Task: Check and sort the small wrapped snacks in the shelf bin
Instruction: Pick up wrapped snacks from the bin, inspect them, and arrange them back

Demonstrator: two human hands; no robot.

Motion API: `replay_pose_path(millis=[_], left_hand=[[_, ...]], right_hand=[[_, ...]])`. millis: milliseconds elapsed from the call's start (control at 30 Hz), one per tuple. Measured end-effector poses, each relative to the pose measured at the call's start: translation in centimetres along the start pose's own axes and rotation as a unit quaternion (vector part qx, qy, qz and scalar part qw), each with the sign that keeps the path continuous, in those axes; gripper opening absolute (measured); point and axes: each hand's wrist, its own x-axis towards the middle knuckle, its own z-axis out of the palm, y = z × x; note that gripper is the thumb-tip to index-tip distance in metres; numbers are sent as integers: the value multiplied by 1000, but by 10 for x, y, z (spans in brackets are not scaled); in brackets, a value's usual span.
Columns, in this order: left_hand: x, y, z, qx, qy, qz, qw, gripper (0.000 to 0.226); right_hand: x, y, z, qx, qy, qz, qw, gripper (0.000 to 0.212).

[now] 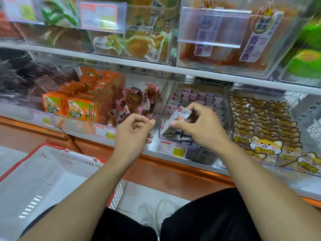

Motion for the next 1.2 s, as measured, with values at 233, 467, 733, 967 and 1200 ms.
replay_pose_path(millis=[233, 467, 733, 967, 1200], left_hand=[[-2, -4, 10, 115, -38, 143, 982, 9], [-3, -17, 11, 348, -99, 177, 915, 37], [2, -17, 20, 373, -75, 220, 898, 24], [9, -16, 28, 362, -60, 231, 901, 14], [8, -17, 27, 375, -50, 265, 887, 43]], right_hand=[[4, -3, 30, -245, -84, 5, 966, 40], [-3, 14, 7, -243, -111, 29, 963, 24], [1, 9, 16, -307, -50, 11, 950, 19], [-5, 9, 13, -267, -19, -24, 963, 13], [-4, 8, 10, -251, -62, -23, 966, 12]])
